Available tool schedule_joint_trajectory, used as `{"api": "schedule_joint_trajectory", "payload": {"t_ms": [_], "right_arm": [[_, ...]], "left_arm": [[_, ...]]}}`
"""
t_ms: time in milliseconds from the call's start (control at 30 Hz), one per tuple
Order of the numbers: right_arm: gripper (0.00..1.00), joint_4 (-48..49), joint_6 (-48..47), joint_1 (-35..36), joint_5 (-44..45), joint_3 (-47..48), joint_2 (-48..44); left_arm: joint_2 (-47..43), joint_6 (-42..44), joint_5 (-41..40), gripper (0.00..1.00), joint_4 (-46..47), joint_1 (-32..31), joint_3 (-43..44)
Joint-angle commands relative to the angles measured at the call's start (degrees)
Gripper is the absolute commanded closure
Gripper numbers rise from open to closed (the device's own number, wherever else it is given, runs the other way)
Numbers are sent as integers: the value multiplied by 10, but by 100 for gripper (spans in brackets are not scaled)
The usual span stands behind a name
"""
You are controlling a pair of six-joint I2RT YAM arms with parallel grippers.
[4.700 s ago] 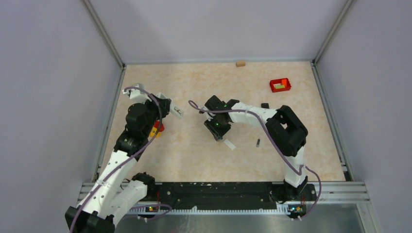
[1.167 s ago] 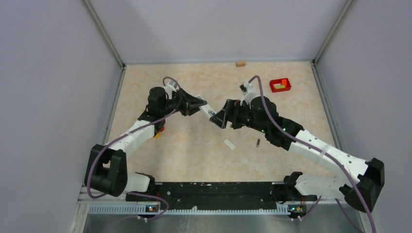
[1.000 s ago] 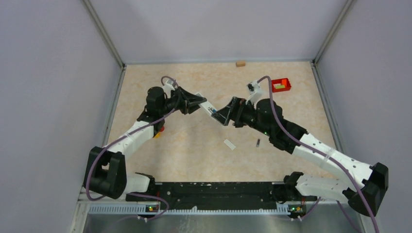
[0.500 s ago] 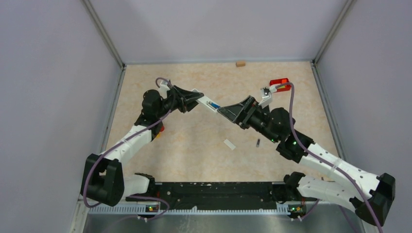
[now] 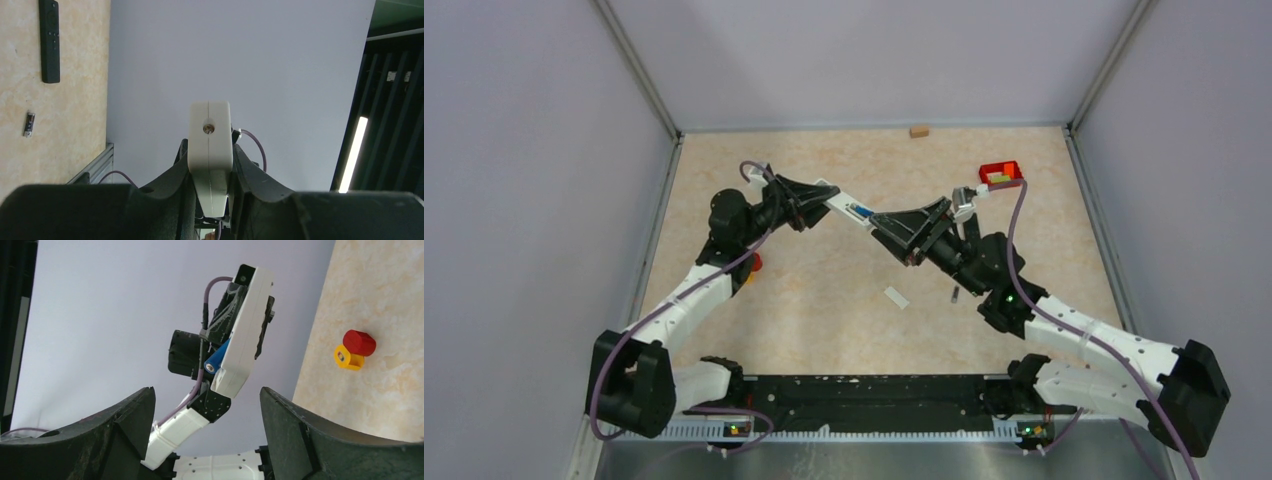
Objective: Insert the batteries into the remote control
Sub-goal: Load the battery into the remote control.
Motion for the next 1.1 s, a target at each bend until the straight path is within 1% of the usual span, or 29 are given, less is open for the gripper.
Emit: {"api": "schedule_joint_trajectory", "payload": {"t_ms": [0,67,167,233,267,333,600,900,1067], "right_arm": [[24,67,18,3,25,4,-2],[29,68,20,3,33,2,-2],[43,64,22,2,41,3,0],[50,50,22,3,44,9,1],[53,44,21,3,43,13,2],[56,41,20,2,44,14,4],[58,47,24,1,40,18,19],[66,43,47,-11,12,26,42],[69,23,49,-13,13,25,43]], "left_arm": [[-24,-28,-3,100,56,3,-13],[-29,-28,-2,100,55,3,-15],[-34,-30,-3,100,57,3,-19],[-36,-31,-3,100,59,3,-20],[-37,-32,-3,100,59,3,-21],[-40,-31,-2,100,60,3,-21],[-43,-29,1,100,61,3,-24],[-50,-26,6,100,63,2,-27],[-56,-3,10,100,54,2,-14]]}}
